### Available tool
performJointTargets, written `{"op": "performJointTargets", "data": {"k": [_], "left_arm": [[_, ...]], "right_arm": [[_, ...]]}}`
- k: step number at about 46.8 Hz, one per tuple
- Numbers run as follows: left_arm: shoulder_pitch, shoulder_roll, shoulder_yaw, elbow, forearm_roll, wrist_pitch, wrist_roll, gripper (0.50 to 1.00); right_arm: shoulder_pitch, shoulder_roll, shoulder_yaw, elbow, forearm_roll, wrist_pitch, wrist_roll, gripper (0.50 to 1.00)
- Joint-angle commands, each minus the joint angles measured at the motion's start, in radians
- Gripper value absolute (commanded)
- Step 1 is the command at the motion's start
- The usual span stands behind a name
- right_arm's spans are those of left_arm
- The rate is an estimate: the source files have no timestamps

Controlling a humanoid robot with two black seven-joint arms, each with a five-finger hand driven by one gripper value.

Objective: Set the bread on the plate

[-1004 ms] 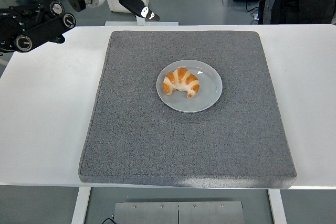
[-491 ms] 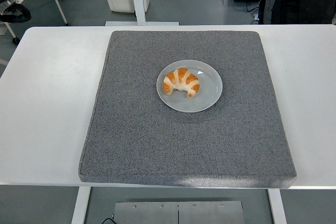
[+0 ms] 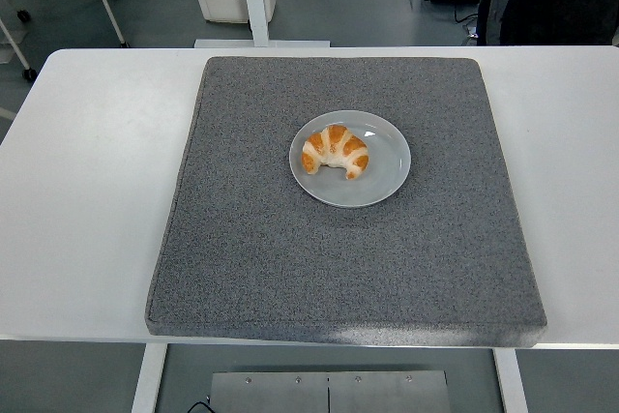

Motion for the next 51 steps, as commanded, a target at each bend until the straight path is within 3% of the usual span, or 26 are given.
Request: {"op": "performJointTargets", "data": {"k": [1, 7, 15, 23, 29, 51], "left_arm": [[0.028, 0.009, -0.013, 0.024, -0.06, 0.001, 0.003, 1.0], [0.086, -0.018, -0.064, 0.11, -0.146, -0.002, 0.003, 1.0], [0.152, -0.115, -0.182, 0.222, -0.172, -0.025, 0.006, 1.0], [0.2, -0.224, -0.338, 0.362, -0.189, -0.071, 0.049, 1.0], [0.223, -0.29, -0.384, 0.437, -0.192, -0.105, 0.049, 1.0], [0.354, -0.449, -0.495, 0.483, -0.32, -0.119, 0.049, 1.0]], "right_arm": [[0.0, 0.0, -0.002, 0.0, 0.0, 0.0, 0.0, 1.0], [0.0, 0.0, 0.0, 0.0, 0.0, 0.0, 0.0, 1.0], [0.0, 0.0, 0.0, 0.0, 0.0, 0.0, 0.0, 1.0], [0.0, 0.0, 0.0, 0.0, 0.0, 0.0, 0.0, 1.0], [0.001, 0.0, 0.0, 0.0, 0.0, 0.0, 0.0, 1.0], [0.0, 0.0, 0.0, 0.0, 0.0, 0.0, 0.0, 1.0]]}}
